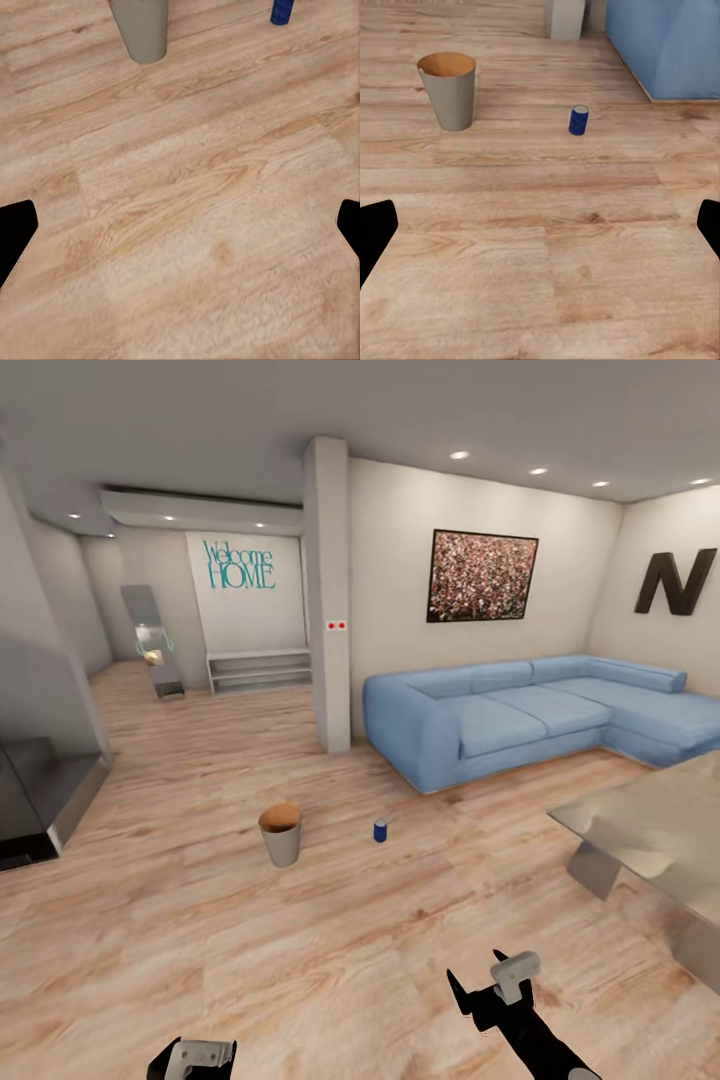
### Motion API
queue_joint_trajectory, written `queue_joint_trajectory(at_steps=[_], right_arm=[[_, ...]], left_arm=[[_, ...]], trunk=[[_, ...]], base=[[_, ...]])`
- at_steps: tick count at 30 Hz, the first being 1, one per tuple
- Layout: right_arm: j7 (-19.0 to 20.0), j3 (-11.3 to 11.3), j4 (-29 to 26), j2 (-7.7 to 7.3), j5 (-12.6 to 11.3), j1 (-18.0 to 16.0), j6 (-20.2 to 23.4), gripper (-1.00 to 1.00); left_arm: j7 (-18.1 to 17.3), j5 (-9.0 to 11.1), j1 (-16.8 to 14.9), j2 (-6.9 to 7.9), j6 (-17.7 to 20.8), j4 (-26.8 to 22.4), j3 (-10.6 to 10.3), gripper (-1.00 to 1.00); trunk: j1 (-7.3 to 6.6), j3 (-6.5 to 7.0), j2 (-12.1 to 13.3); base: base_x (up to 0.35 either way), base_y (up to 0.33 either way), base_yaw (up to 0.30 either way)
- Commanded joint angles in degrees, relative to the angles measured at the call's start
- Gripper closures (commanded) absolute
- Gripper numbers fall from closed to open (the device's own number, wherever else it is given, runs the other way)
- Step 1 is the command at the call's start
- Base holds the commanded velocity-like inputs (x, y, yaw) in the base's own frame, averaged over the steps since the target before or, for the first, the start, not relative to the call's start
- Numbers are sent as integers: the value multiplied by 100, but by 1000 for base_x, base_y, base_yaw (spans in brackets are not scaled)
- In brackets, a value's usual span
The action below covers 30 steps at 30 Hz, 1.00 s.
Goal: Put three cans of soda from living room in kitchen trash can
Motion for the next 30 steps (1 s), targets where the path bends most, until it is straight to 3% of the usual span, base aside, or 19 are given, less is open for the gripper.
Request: queue_joint_trajectory(at_steps=[1, 30], right_arm=[[0, 0, 0, 1, 2, 0, 0, -100], [-1, 12, 17, 13, -1, 0, 0, -100]], left_arm=[[0, 0, 0, 0, -1, 0, -2, -100], [8, -8, 0, 0, -7, -3, -23, -100]], trunk=[[0, 0, 0], [0, 0, 0]], base=[[303, 103, 25], [304, 56, 197]])
